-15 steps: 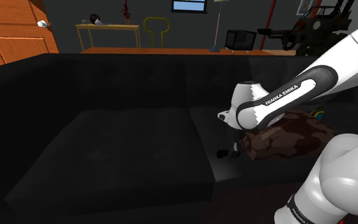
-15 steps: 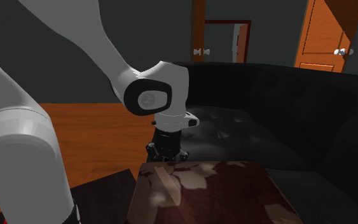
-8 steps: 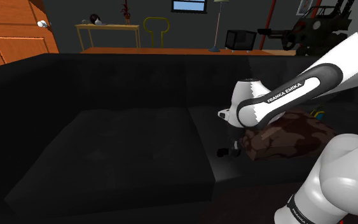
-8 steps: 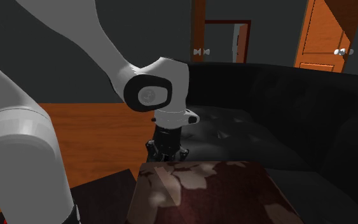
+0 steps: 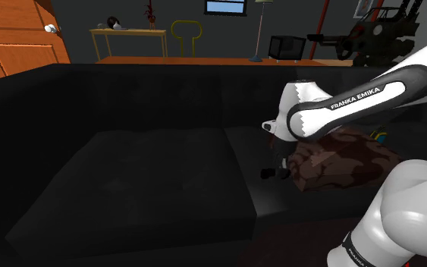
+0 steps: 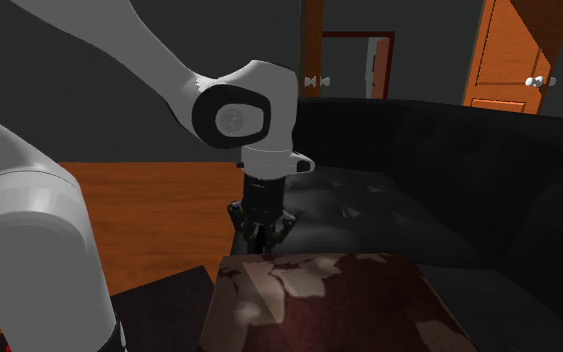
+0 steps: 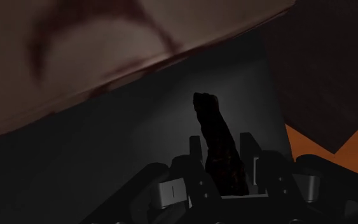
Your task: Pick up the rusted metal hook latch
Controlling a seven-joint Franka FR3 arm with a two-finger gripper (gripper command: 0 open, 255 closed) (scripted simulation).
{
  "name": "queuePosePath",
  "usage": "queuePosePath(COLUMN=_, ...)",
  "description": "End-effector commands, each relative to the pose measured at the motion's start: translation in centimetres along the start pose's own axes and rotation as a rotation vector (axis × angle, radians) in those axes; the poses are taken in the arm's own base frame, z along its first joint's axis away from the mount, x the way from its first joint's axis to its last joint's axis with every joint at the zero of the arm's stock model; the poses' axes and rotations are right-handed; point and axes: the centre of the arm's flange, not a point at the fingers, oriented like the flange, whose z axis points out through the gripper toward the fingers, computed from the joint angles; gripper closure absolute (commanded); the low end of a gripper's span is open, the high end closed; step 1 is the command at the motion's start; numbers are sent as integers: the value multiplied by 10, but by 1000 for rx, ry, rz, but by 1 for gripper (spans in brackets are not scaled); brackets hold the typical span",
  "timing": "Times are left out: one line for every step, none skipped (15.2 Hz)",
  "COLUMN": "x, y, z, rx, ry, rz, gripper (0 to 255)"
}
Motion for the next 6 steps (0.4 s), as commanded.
queuePosePath(x=0, y=-1, z=-10, rx=0, ry=-1, rz=0, gripper=255)
queuePosePath(x=0, y=-2, z=-16, rx=0, ry=-1, rz=0, gripper=255)
queuePosePath(x=0, y=-2, z=-21, rx=0, ry=-1, rz=0, gripper=255)
queuePosePath(x=0, y=-3, z=-26, rx=0, ry=-1, rz=0, gripper=255)
queuePosePath(x=0, y=-3, z=-27, rx=0, ry=-1, rz=0, gripper=255)
queuePosePath(x=0, y=-3, z=-27, rx=0, ry=-1, rz=0, gripper=255)
